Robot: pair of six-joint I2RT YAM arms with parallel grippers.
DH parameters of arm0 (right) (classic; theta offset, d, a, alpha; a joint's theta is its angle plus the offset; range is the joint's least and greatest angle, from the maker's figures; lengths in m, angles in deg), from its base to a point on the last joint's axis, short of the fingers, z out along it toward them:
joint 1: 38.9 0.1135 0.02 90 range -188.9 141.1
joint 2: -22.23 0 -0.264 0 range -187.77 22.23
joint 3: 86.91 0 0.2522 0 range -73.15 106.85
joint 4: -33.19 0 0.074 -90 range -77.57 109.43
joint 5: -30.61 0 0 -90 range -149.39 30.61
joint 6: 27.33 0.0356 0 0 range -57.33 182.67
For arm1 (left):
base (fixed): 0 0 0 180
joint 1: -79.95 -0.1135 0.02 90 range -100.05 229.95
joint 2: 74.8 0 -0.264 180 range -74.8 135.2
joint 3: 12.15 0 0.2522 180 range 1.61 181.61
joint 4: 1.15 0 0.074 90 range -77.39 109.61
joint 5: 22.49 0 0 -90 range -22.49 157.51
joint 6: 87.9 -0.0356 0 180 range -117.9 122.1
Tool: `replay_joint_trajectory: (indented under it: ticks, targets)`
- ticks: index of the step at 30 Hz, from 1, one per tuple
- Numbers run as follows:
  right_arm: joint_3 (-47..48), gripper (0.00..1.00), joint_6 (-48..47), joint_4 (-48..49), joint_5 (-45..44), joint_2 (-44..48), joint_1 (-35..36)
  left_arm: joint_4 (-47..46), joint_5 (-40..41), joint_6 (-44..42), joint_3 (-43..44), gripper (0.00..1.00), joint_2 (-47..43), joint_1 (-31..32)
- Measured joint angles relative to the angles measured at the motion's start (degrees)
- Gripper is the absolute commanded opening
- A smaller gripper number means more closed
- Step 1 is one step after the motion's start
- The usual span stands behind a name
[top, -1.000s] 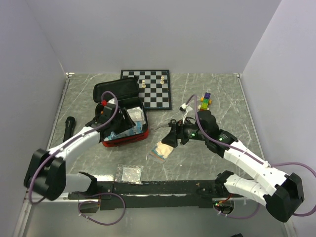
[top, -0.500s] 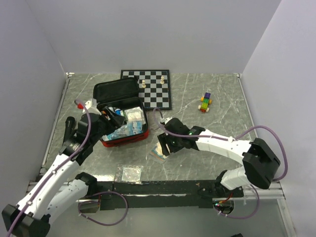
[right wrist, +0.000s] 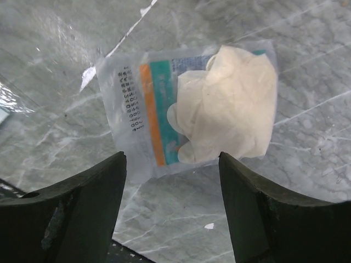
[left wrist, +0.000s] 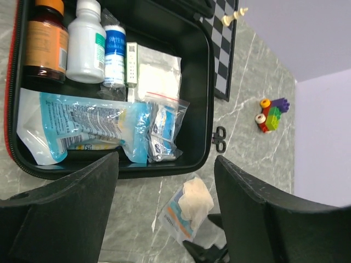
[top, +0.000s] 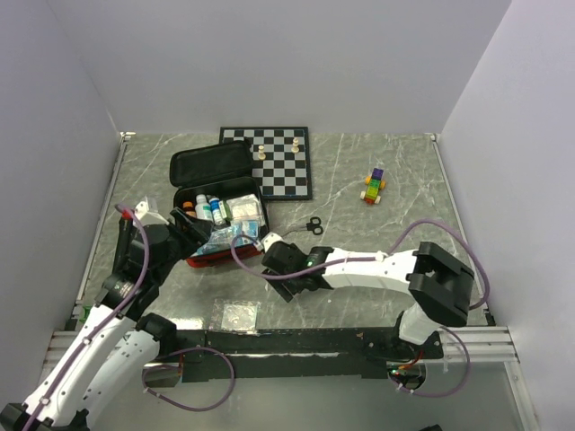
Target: Organize the medicine kit
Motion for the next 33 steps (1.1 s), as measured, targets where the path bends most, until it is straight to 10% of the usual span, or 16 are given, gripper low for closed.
replay_joint_trajectory:
  ticks: [25, 29, 33]
  targets:
    - [-0.5, 0.68, -2.3, 2.4, -4.6, -4.7, 5.9, 3.3, 4.5, 3.0, -1.7, 0.8, -4.4, 0.0]
    - [-0.1, 0.52, -1.9, 2.7, -5.5, -5.9, 5.9, 3.4, 4.5, 3.0, -1.7, 0.8, -4.4, 0.0]
    - [0.5, 0.12, -1.7, 2.4, -7.1, -7.0, 6.0, 3.4, 4.5, 3.0, -1.7, 0.81, -4.4, 0.0]
